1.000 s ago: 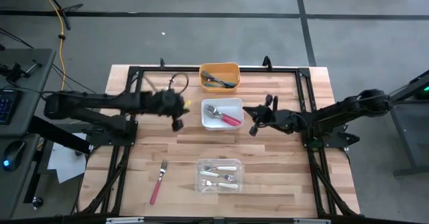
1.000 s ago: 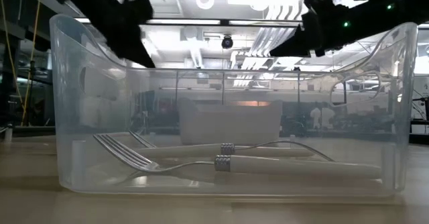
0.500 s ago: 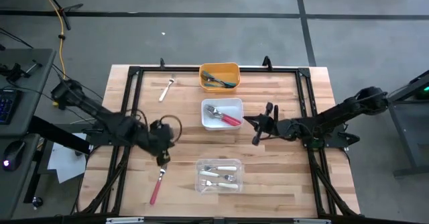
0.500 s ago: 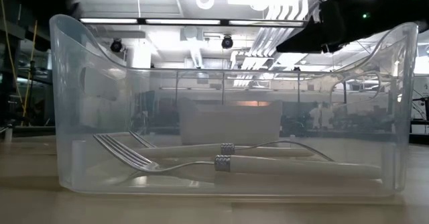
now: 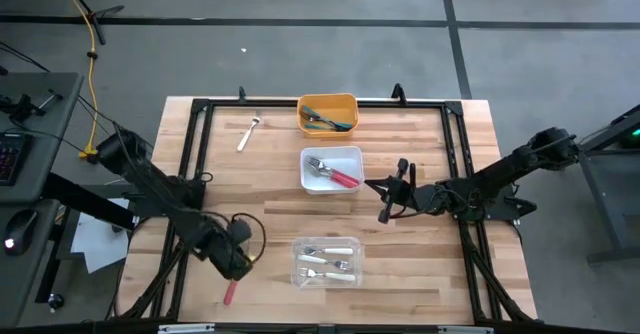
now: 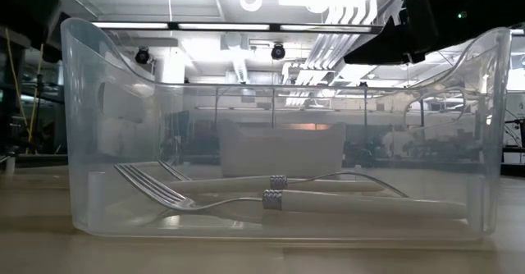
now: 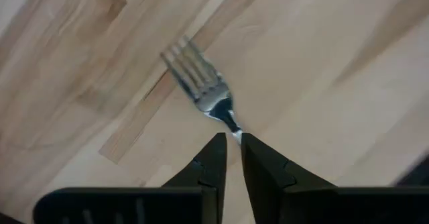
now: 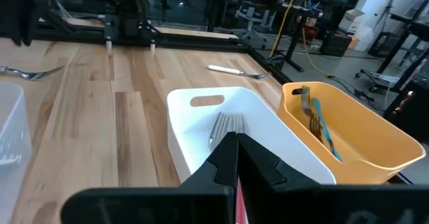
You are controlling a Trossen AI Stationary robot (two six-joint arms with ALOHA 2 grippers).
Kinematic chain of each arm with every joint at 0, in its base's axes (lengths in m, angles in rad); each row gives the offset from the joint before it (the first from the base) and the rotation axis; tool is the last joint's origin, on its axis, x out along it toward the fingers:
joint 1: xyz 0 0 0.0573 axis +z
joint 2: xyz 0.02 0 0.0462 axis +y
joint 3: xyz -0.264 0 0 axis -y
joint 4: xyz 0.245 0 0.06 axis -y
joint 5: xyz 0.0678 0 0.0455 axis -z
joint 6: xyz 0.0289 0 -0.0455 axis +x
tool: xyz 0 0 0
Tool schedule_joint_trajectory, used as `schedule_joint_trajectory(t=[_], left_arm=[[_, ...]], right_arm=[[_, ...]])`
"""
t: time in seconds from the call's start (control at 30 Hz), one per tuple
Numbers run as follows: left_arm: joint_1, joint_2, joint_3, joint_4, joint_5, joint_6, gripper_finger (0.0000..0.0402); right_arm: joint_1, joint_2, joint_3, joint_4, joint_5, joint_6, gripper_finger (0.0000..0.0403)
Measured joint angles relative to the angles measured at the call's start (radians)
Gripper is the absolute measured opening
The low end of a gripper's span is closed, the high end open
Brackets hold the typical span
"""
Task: Sort silverware by color (type)
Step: Put the pink fork into the white bin
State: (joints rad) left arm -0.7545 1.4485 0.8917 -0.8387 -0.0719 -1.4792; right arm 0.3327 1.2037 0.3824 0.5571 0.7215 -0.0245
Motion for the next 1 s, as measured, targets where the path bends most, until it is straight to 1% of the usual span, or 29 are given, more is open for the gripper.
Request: schedule_joint_trajectory(t=[0.13,0.3,0.43,0.53,0.67,0.8,0.9,1.0], left_arm=[[-0.007,0.064,0.000,0.046,0.005,-0.047,0.0070],[0.001,0.120,0.000,0.081,0.040,-0.083,0.0111],[-0.003,0.151,0.000,0.080,0.051,-0.112,0.0129],[-0.012,0.175,0.000,0.112,0.062,-0.116,0.0133],[-0.026,0.202,0.001,0.159,0.068,-0.118,0.0133],[-0.036,0.228,0.001,0.148,0.084,-0.140,0.0132],[-0.043,0.238,0.003,0.145,0.085,-0.140,0.0122],[-0.046,0.239,0.003,0.140,0.082,-0.130,0.0101]], right_arm=[[0.018,0.000,0.000,-0.003,0.018,-0.001,0.0000],[0.036,0.000,0.000,-0.003,0.019,0.001,0.0000],[0.056,0.000,0.000,-0.003,0.040,0.007,0.0000],[0.070,0.000,0.000,-0.008,0.061,0.009,0.0000],[0.080,0.000,0.000,-0.011,0.065,0.021,0.0000],[0.081,0.000,0.000,-0.016,0.065,0.025,0.0000],[0.081,0.000,0.000,-0.016,0.065,0.025,0.0000],[0.081,0.000,0.000,-0.016,0.065,0.025,0.0000]])
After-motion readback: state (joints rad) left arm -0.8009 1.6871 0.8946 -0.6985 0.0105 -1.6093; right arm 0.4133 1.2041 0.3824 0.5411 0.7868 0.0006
